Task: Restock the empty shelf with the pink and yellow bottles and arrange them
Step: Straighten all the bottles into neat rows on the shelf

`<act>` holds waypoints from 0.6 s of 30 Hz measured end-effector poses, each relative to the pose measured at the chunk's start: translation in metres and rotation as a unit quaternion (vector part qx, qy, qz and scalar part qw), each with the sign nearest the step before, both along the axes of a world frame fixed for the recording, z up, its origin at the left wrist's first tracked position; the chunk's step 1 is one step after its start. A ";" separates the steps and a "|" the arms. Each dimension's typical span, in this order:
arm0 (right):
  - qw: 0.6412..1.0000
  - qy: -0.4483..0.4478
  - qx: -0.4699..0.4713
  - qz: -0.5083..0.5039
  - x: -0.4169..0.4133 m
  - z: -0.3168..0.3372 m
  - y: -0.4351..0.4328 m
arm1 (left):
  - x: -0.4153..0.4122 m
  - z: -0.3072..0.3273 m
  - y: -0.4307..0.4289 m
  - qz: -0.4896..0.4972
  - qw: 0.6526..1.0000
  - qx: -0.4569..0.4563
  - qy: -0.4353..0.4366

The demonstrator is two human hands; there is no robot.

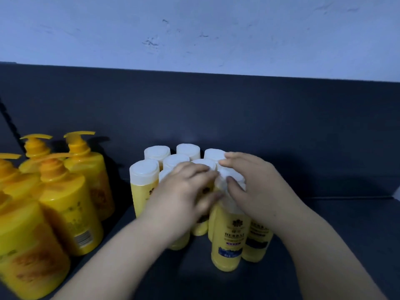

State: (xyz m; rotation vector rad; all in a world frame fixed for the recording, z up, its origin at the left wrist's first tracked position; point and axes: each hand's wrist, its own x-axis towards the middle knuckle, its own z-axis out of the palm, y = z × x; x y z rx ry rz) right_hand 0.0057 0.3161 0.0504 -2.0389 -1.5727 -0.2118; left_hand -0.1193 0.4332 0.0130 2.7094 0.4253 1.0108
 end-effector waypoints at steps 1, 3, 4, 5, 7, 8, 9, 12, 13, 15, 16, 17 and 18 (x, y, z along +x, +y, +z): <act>1.000 -0.008 -0.021 0.014 -0.006 0.004 0.008 | -0.009 0.004 0.011 0.041 0.999 0.015 0.014; 0.996 -0.014 -0.084 0.024 -0.011 0.010 0.029 | -0.026 0.009 0.032 0.126 0.990 0.024 0.059; 0.992 -0.010 -0.121 0.017 -0.011 0.012 0.042 | -0.034 0.010 0.042 0.163 0.983 0.017 0.086; 0.987 -0.015 -0.160 -0.001 -0.009 0.014 0.054 | -0.040 0.010 0.050 0.193 0.975 0.009 0.110; 0.970 -0.051 -0.234 -0.028 -0.005 0.017 0.075 | -0.049 0.010 0.062 0.225 0.962 -0.013 0.152; 0.962 -0.067 -0.262 -0.030 -0.004 0.018 0.083 | -0.051 0.009 0.066 0.230 0.959 -0.027 0.164; 0.955 -0.080 -0.283 -0.027 -0.003 0.019 0.088 | -0.051 0.008 0.069 0.230 0.958 -0.040 0.168; 0.944 -0.102 -0.313 -0.027 -0.002 0.018 0.098 | -0.050 0.004 0.074 0.221 0.960 -0.094 0.142; 0.943 -0.106 -0.313 -0.027 -0.002 0.017 0.099 | -0.049 0.003 0.073 0.220 0.961 -0.109 0.129; 0.945 -0.092 -0.314 -0.022 0.002 0.018 0.100 | -0.047 0.001 0.073 0.222 0.961 -0.120 0.108; 0.944 -0.081 -0.318 -0.019 0.004 0.020 0.100 | -0.047 0.000 0.074 0.223 0.962 -0.119 0.101; 0.943 -0.072 -0.323 -0.018 0.005 0.022 0.099 | -0.047 0.000 0.074 0.223 0.963 -0.117 0.097; 0.942 -0.068 -0.327 -0.019 0.006 0.023 0.099 | -0.047 -0.001 0.075 0.223 0.963 -0.116 0.094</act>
